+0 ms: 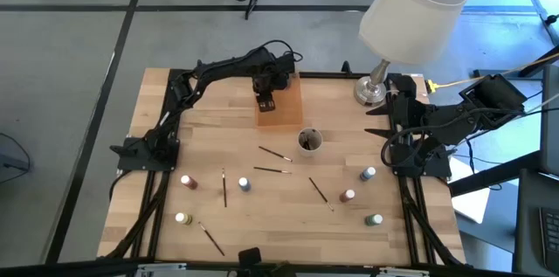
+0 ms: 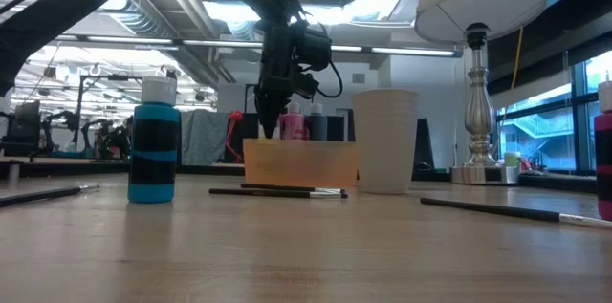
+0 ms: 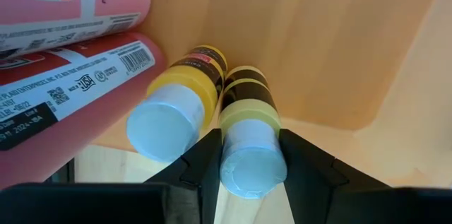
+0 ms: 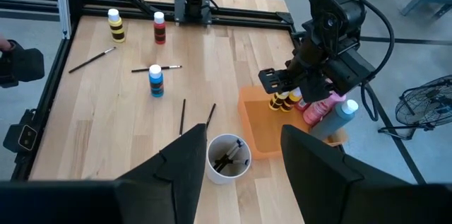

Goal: Pick & Place Paint Supplies
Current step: Put the light yellow paint bottle into the orange bin

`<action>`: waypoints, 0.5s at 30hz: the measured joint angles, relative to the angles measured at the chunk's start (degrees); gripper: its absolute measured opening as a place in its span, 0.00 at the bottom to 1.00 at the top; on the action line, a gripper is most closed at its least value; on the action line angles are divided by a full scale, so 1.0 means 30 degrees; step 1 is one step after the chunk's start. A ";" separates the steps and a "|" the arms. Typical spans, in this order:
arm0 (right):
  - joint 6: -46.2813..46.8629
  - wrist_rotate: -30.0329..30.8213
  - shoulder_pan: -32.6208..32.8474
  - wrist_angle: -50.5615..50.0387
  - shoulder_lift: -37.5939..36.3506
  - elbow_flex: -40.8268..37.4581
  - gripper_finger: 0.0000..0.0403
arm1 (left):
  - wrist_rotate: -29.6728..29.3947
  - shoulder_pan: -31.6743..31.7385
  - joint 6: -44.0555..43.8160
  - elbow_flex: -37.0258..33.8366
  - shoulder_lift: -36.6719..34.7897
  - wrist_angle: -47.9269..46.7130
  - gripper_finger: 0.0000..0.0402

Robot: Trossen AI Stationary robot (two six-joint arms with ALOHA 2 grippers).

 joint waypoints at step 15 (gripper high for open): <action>0.0004 0.0000 0.0000 0.0007 0.0000 0.0003 0.46 | 0.0094 0.0000 -0.1038 -0.0015 0.0015 0.0015 0.33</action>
